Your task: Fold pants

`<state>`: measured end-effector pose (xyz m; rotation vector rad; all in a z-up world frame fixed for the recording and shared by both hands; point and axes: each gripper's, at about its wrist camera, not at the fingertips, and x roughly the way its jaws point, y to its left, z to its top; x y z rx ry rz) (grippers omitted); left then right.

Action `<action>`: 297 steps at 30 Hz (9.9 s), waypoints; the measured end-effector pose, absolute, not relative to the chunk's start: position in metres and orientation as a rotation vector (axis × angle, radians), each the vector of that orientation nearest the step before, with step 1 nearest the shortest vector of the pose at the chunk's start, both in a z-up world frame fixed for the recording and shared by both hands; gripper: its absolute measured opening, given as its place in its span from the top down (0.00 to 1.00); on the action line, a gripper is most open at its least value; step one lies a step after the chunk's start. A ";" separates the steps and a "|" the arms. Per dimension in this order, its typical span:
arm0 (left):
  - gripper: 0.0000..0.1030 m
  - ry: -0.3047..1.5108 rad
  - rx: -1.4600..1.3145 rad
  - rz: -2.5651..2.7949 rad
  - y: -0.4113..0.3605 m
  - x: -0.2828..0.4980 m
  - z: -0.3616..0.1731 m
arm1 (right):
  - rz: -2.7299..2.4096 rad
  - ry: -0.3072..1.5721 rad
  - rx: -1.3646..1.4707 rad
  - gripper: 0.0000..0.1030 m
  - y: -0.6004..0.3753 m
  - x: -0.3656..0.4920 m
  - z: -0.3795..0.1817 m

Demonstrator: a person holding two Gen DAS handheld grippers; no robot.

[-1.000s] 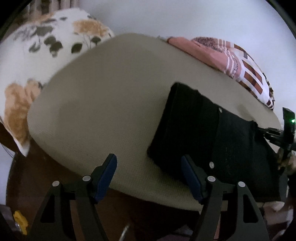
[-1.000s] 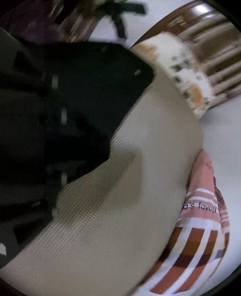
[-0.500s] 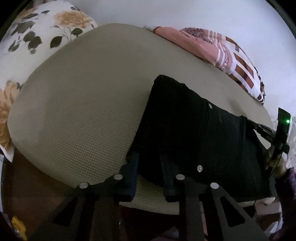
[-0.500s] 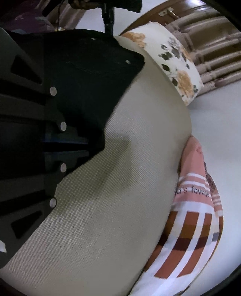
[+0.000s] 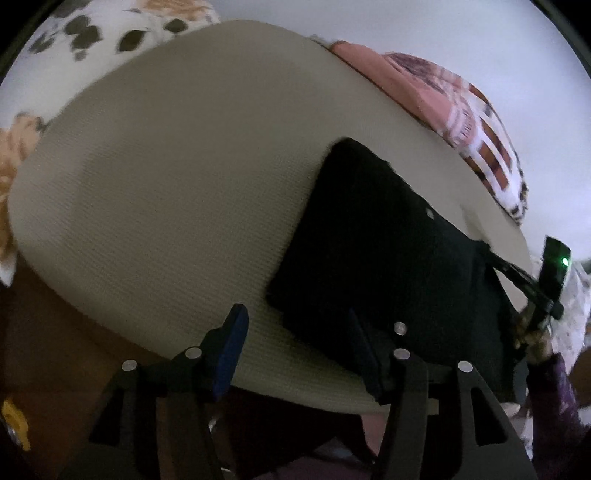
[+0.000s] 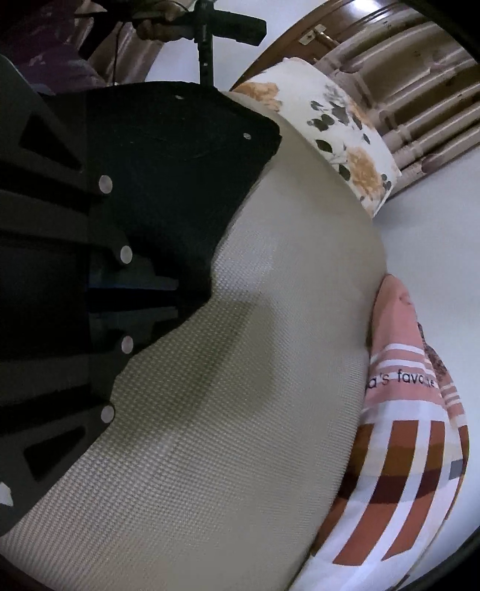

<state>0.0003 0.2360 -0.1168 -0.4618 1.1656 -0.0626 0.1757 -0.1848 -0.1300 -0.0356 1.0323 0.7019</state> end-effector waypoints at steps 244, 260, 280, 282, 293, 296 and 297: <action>0.14 0.957 0.248 0.038 0.069 -0.007 -0.086 | 0.764 1.026 0.851 0.48 -0.235 0.002 -0.148; 0.17 1.164 -0.756 -0.076 0.288 -0.009 -0.096 | 0.712 1.052 0.722 0.42 -0.219 -0.006 -0.155; 0.22 1.138 -1.090 -0.275 0.271 0.024 -0.153 | 0.678 1.059 0.668 0.38 -0.212 -0.001 -0.150; 0.22 1.124 -1.108 -0.291 0.273 0.025 -0.155 | 0.677 1.058 0.677 0.38 -0.213 -0.001 -0.151; 0.68 1.162 -0.830 -0.193 0.253 0.027 -0.140 | 0.670 1.057 0.675 0.36 -0.212 -0.002 -0.151; 0.69 1.139 -0.784 -0.172 0.246 0.025 -0.135 | 0.670 1.057 0.669 0.36 -0.212 -0.002 -0.151; 0.70 1.131 -0.765 -0.169 0.242 0.024 -0.134 | 0.669 1.057 0.667 0.35 -0.212 -0.001 -0.151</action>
